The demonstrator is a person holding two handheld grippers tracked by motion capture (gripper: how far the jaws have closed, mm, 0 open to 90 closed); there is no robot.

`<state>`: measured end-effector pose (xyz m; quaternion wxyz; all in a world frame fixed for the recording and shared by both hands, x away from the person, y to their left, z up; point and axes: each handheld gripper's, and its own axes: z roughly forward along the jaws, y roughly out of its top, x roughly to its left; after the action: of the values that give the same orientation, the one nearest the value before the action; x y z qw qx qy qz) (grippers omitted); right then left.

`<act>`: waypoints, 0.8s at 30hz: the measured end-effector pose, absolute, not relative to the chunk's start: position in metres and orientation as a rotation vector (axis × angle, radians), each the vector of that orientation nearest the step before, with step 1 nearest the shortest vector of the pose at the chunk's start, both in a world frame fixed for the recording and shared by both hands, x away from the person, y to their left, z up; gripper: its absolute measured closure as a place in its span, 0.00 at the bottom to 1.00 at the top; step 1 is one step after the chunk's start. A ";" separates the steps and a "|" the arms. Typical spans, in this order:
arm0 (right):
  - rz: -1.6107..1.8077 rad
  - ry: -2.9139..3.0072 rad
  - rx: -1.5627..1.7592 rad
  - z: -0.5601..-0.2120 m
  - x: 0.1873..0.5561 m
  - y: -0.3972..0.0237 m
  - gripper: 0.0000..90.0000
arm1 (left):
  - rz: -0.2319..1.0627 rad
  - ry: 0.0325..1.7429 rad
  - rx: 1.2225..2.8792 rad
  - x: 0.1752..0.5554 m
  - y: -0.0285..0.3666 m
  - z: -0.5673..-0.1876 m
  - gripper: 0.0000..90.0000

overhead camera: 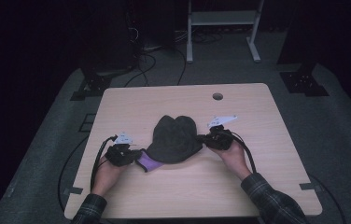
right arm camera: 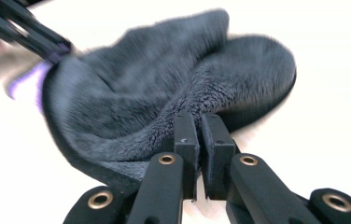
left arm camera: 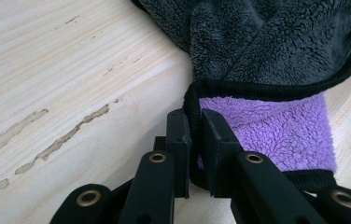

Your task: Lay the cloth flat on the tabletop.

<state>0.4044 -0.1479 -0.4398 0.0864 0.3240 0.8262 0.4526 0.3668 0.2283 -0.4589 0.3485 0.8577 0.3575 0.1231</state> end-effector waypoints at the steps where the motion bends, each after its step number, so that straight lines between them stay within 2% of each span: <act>1: 1.362 2.453 0.947 -0.433 0.401 -0.149 0.95 | 0.317 0.923 2.224 0.367 0.228 -0.459 0.90; 7: 1.479 2.416 0.835 -0.402 0.380 -0.147 0.95 | 0.316 0.915 2.229 0.366 0.226 -0.458 0.90; 15: 1.633 2.399 0.620 -0.360 0.346 -0.124 0.95 | 0.309 0.903 2.237 0.365 0.226 -0.457 0.92; 19: 1.579 2.418 0.616 -0.362 0.351 -0.111 0.95 | 0.304 0.899 2.245 0.366 0.225 -0.457 0.92; 24: 1.434 2.446 0.722 -0.395 0.386 -0.095 0.95 | 0.296 0.897 2.244 0.366 0.223 -0.458 0.92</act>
<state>0.3855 -0.0949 -0.3946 0.1074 0.2454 0.8312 0.4872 0.3661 0.2234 -0.4581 0.3464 0.8646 0.3456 0.1140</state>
